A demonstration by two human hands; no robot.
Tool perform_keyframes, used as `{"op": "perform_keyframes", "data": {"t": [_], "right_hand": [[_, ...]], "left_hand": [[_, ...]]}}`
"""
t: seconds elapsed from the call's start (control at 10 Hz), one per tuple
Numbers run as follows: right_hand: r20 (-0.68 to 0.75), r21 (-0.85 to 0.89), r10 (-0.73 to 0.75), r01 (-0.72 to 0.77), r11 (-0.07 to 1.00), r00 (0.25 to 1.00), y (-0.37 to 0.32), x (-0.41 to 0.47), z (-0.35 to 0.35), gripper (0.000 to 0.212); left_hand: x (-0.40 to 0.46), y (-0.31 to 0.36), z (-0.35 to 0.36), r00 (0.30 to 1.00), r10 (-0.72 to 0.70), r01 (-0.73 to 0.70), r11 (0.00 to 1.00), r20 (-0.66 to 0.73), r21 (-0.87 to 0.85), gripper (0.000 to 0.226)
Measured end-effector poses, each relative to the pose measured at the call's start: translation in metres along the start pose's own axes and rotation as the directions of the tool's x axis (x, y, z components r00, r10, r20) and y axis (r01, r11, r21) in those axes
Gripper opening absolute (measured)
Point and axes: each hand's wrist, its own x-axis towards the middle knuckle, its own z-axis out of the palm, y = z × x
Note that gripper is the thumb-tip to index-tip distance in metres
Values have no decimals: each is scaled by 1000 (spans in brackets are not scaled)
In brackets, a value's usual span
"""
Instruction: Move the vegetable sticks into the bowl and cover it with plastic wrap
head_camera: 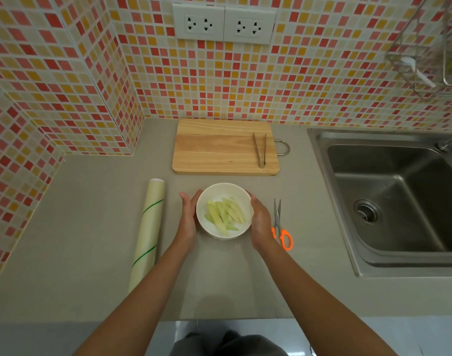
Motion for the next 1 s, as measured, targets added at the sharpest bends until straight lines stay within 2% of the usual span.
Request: {"op": "perform_keyframes", "data": {"t": [0.1,0.2,0.4,0.5,0.6,0.8,0.9,1.0], "right_hand": [[-13,14,17,-17,1000,1000,-3,0,-2,28],[-2,19,-11,11,1000,1000,-1,-2,-3,35],[33,36,17,-18,999,999,-1,-13,6,48],[39,48,14,-16,999,999,-3,-20,8,48],[30,50,23,-25,998,999,-3,-22,8,49],[36,81,29,-32,996,999,-4,-26,5,55],[54,82,33,-37,996,998,-10,-32,1,63],[17,99,49,-50,994,999,-18,-28,-9,61]], "left_hand": [[5,-4,-8,992,-28,20,998,-126,-60,77],[1,-10,-4,990,-8,-2,997,-144,-72,77],[-8,-12,13,990,44,-53,997,-133,-60,88],[-10,-10,16,986,66,-77,995,-154,-67,72],[-11,-8,17,987,60,-68,996,-147,-50,72],[-9,-4,16,996,90,-92,993,-29,-68,76],[-10,-1,9,996,86,-86,996,-22,16,84],[-3,4,-4,990,47,-40,998,-135,54,73]]}}
